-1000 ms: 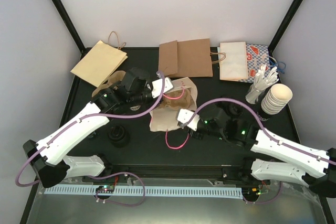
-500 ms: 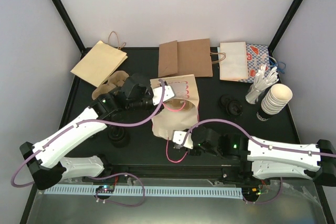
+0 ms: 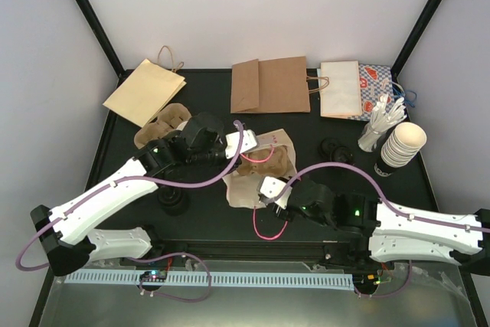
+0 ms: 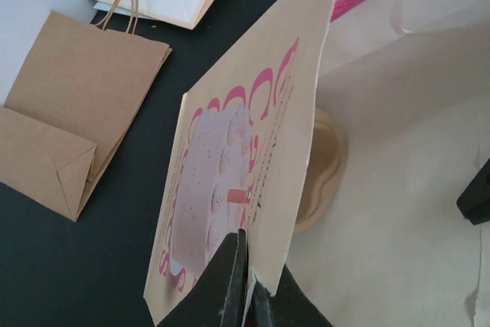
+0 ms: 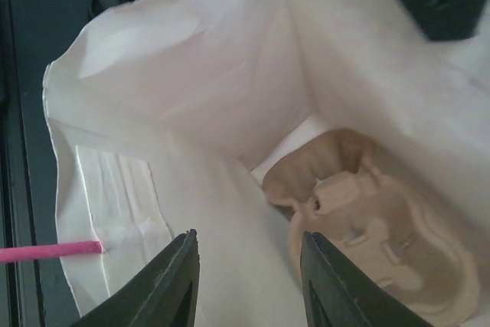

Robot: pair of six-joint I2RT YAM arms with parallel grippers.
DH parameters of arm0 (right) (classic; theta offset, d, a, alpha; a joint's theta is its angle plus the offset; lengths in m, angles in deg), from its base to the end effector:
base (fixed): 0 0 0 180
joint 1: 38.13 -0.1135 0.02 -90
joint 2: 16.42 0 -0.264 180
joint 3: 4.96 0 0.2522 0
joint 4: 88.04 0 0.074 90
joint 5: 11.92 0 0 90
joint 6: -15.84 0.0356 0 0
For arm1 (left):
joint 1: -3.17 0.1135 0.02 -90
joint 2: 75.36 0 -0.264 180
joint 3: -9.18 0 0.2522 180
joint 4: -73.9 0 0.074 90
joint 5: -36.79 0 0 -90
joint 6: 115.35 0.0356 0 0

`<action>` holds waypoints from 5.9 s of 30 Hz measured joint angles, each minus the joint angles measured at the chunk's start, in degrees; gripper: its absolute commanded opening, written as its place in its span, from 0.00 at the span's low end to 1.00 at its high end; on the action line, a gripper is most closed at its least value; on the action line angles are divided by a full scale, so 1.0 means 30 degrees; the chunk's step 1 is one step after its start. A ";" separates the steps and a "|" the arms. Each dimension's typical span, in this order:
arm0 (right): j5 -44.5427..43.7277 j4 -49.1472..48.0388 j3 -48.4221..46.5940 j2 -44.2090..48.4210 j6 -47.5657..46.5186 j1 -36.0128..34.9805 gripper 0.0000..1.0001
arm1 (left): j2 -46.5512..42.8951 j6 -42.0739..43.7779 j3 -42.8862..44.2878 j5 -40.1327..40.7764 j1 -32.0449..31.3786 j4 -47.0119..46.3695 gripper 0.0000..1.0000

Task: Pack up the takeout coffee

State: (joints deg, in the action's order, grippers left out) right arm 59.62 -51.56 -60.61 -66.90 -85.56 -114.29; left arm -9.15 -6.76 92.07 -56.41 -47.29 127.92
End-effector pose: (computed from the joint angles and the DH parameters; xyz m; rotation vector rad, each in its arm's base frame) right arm 0.0577 0.1869 0.2839 -1.3119 1.6458 0.3434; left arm 0.1526 -0.1880 0.3610 1.2986 1.8329 -0.3655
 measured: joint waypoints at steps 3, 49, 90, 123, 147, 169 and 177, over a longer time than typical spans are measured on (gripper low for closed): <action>-0.0313 0.0255 -0.0437 0.0372 0.0058 0.0000 0.39 | 0.0000 -0.0080 0.0000 -0.0066 -0.0160 -0.0029 0.01; -0.1144 0.5901 -0.8240 -0.3781 -0.5544 0.1202 0.03 | -0.0335 -0.0525 0.0000 0.1042 -0.1231 0.0146 0.02; -0.0750 0.8087 -0.5901 -0.7264 -0.7810 0.0576 0.01 | 0.1333 -0.1938 0.0699 -0.0095 -0.1858 0.1945 0.02; -0.1865 0.8145 -0.4823 -0.8400 -0.9049 0.0765 0.01 | 0.1537 -0.2572 0.1064 -0.1064 -0.2113 0.1953 0.02; -0.1457 0.7140 -0.3257 -0.8582 -0.8102 0.0780 0.01 | 0.0510 -0.2222 0.1064 -0.3956 -0.2208 0.2579 0.02; -0.1770 0.6484 -0.2390 -0.9049 -0.8269 0.1530 0.01 | 0.0503 -0.2229 0.1282 -0.4670 -0.2208 0.4007 0.02; -0.1902 0.5938 -0.2368 -0.9486 -0.8721 0.1632 0.01 | 0.0423 -0.2288 0.1348 -0.4954 -0.2135 0.4437 0.02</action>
State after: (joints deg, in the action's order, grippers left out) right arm 53.92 -33.75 -67.71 -95.36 -111.72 -109.39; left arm -7.88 -13.63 96.11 -71.28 -53.69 141.23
